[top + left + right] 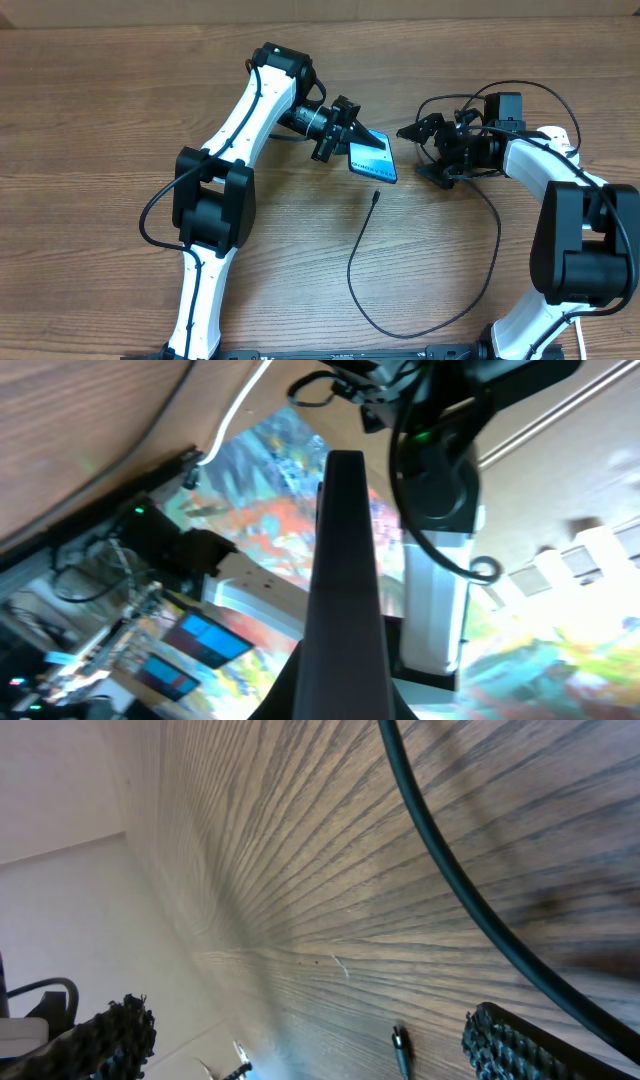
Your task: Plug charger to phone and switch on socket
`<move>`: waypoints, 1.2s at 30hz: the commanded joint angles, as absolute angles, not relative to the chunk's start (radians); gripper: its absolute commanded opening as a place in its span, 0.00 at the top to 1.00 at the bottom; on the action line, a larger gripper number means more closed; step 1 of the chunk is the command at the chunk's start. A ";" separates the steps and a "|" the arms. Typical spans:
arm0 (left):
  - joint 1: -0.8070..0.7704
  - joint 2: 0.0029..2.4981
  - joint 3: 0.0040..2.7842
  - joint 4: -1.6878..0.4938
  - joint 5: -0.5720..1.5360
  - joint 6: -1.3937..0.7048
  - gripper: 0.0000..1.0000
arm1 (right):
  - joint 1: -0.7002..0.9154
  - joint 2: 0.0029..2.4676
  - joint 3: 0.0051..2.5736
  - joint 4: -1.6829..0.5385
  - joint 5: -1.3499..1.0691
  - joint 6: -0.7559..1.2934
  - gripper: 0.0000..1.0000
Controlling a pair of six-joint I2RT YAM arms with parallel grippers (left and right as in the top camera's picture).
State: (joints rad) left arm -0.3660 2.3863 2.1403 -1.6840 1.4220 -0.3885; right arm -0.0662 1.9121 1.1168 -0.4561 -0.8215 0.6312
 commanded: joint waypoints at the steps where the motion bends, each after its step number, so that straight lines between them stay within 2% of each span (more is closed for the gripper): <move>1: -0.357 2.358 2.157 -1.691 1.523 -0.461 0.96 | -0.070 1.916 1.121 -0.451 -0.800 0.620 0.00; 12: -0.316 2.358 2.157 -1.691 1.540 -0.663 0.96 | -0.070 1.915 1.121 -0.451 -0.800 0.620 0.00; 29: -0.302 2.304 2.157 -1.691 1.566 -0.545 0.96 | -0.070 1.915 1.121 -0.425 -0.800 0.620 0.00; 33: -0.302 2.231 2.157 -1.691 1.528 -0.548 0.96 | -0.070 1.915 1.121 -0.425 -0.800 0.620 0.00; 36: -0.302 2.172 2.157 -1.691 1.422 -0.584 0.96 | -0.070 1.915 1.121 -0.425 -0.800 0.620 0.00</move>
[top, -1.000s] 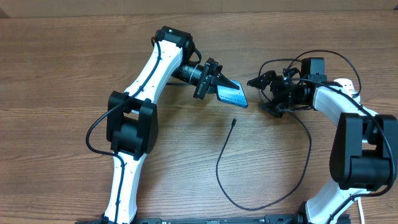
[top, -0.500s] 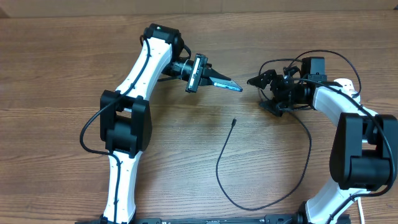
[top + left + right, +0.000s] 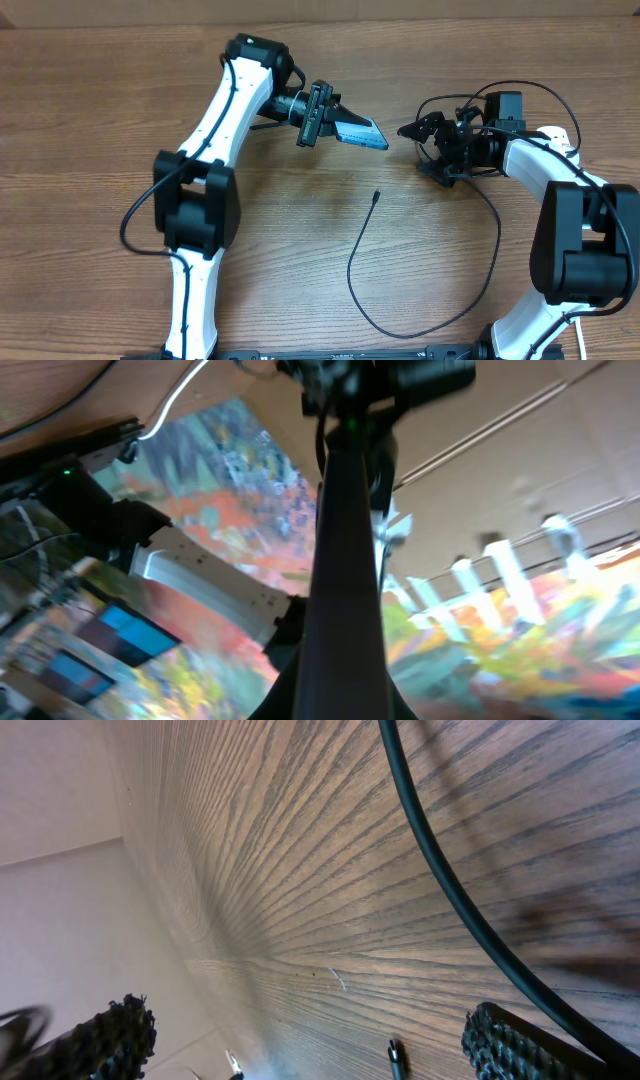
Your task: Plug charger to phone and switch on socket
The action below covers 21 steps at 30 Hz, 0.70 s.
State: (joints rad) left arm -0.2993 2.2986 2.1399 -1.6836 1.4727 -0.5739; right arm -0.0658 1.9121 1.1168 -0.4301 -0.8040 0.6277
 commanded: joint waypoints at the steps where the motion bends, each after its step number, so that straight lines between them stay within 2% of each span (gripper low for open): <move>1: -0.302 2.153 2.157 -1.691 1.380 -0.598 0.96 | -0.070 1.916 1.121 -0.425 -0.800 0.620 0.00; 5: -0.315 2.087 2.157 -1.691 1.334 -0.622 0.96 | -0.070 1.915 1.121 -0.425 -0.800 0.620 0.00; 12: -0.319 2.019 2.157 -1.690 1.491 -0.725 0.96 | -0.070 1.916 1.121 -0.425 -0.800 0.620 0.00; 21: -0.317 2.016 2.157 -1.690 1.581 -0.813 0.96 | -0.070 1.915 1.121 -0.425 -0.800 0.620 0.00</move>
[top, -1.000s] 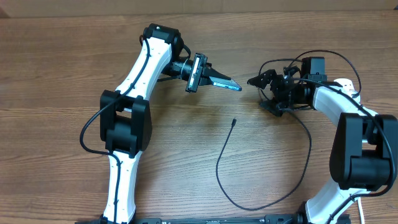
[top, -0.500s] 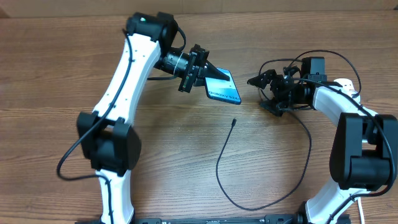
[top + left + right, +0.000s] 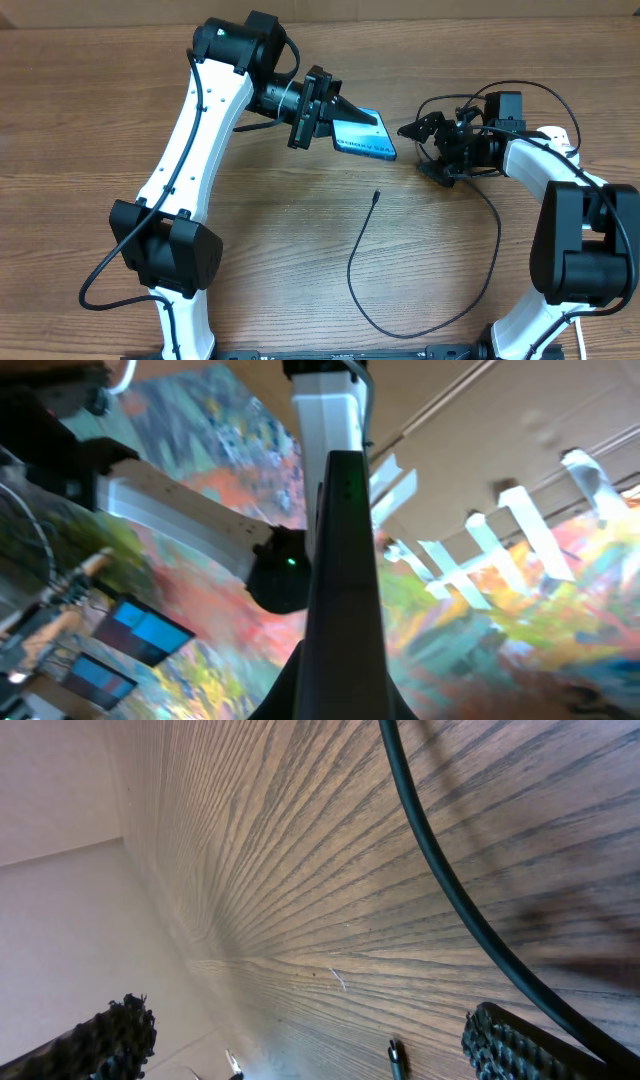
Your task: Plug charger to phone and switch on socket
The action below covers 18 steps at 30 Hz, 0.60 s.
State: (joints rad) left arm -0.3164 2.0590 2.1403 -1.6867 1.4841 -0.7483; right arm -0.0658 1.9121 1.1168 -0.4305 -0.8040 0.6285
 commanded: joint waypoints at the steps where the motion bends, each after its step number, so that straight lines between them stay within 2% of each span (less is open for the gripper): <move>1: -0.316 2.016 2.157 -1.690 1.581 -0.817 0.96 | -0.070 1.915 1.121 -0.425 -0.800 0.620 0.00; 18: -0.315 2.016 2.157 -1.690 1.579 -0.847 0.96 | -0.070 1.915 1.121 -0.425 -0.800 0.620 0.00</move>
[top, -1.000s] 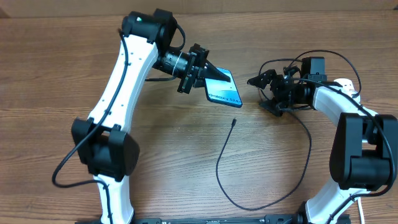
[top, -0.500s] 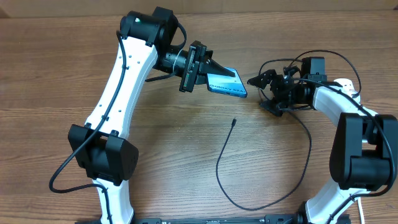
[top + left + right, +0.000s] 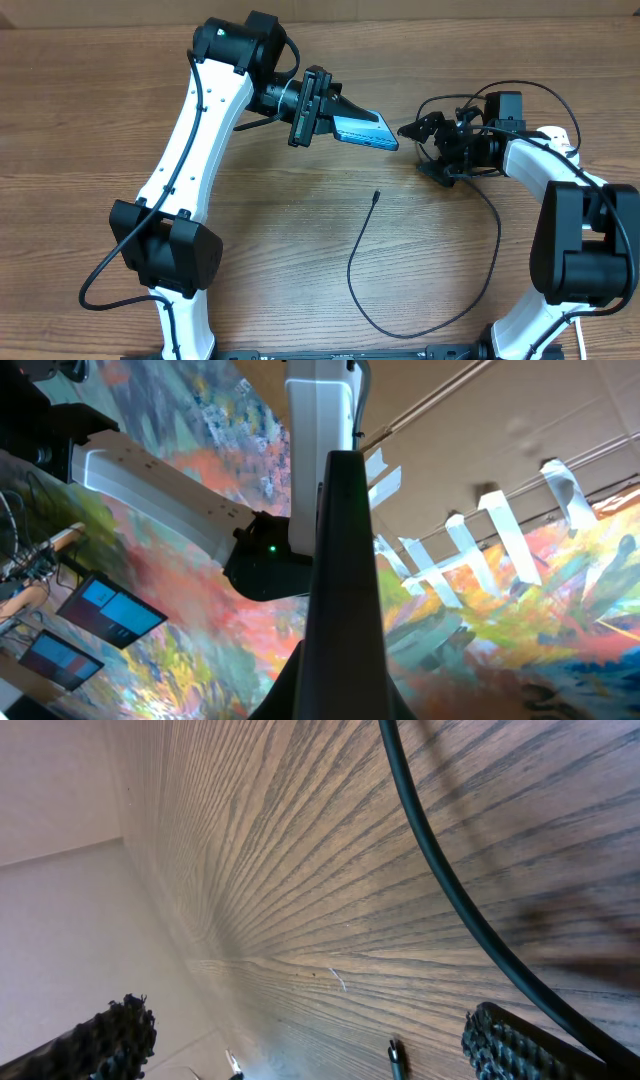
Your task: Plug charger to phone and switch on socket
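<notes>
My left gripper (image 3: 328, 119) is shut on the phone (image 3: 365, 131), a slab with a blue screen held in the air, tilted nearly edge-on to the overhead camera. The left wrist view shows the phone (image 3: 345, 560) only as a dark bar running up from the gripper (image 3: 345, 695). The black charger cable (image 3: 494, 238) loops across the table, and its free plug tip (image 3: 375, 196) lies on the wood below the phone. My right gripper (image 3: 426, 150) lies on its side, open and empty; its fingers (image 3: 515, 1045) flank the cable (image 3: 440, 870) and the plug tip (image 3: 398, 1062). No socket switch shows clearly.
A white block (image 3: 568, 141) sits by the right arm's wrist, with thin black wires (image 3: 500, 90) arcing over it. The wooden table (image 3: 100, 120) spreads bare to the left. The left wrist view shows the right arm (image 3: 320, 420) ahead of the phone.
The phone has tipped further onto its edge in my left gripper, showing less of its screen from overhead. The right gripper, cable and plug tip have not moved.
First the left gripper held the phone low, close to the table above the plug tip. Then the phone was up and further back, the arm stretched. Later the arm stood higher, with the screen showing, and now the phone is tilted edgewise. The right gripper stayed open and still.
</notes>
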`<move>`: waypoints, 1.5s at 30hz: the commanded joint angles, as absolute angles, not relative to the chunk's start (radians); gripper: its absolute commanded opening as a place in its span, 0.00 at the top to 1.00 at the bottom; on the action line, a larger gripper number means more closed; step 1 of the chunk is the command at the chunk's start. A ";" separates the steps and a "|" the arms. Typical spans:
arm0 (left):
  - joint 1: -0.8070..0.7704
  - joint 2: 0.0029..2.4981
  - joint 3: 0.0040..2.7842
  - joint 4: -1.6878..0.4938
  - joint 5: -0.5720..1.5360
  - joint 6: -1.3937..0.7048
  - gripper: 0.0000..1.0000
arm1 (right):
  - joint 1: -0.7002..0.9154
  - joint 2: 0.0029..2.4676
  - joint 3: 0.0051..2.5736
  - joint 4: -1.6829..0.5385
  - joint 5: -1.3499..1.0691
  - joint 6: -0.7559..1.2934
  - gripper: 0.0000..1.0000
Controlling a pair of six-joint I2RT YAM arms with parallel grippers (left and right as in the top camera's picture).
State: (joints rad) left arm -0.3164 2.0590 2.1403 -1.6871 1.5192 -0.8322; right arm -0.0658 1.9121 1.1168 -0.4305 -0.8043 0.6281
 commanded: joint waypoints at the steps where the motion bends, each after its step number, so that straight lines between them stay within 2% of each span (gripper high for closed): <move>1: -0.315 2.016 2.157 -1.690 1.578 -0.846 0.96 | -0.070 1.915 1.121 -0.425 -0.800 0.620 0.00; 29: -0.313 2.016 2.157 -1.686 1.571 -1.009 0.96 | -0.070 1.915 1.121 -0.425 -0.800 0.620 0.00; 38: -0.313 2.016 2.157 -1.560 1.571 -1.126 0.96 | -0.070 1.915 1.121 -0.425 -0.800 0.620 0.00; 45: -0.313 2.016 2.157 -1.551 1.571 -1.133 0.96 | -0.070 1.916 1.121 -0.425 -0.800 0.620 0.00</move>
State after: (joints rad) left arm -0.3164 2.0590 2.1403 -1.5513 1.5188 -1.1049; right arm -0.0658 1.9121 1.1168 -0.4305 -0.8043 0.6281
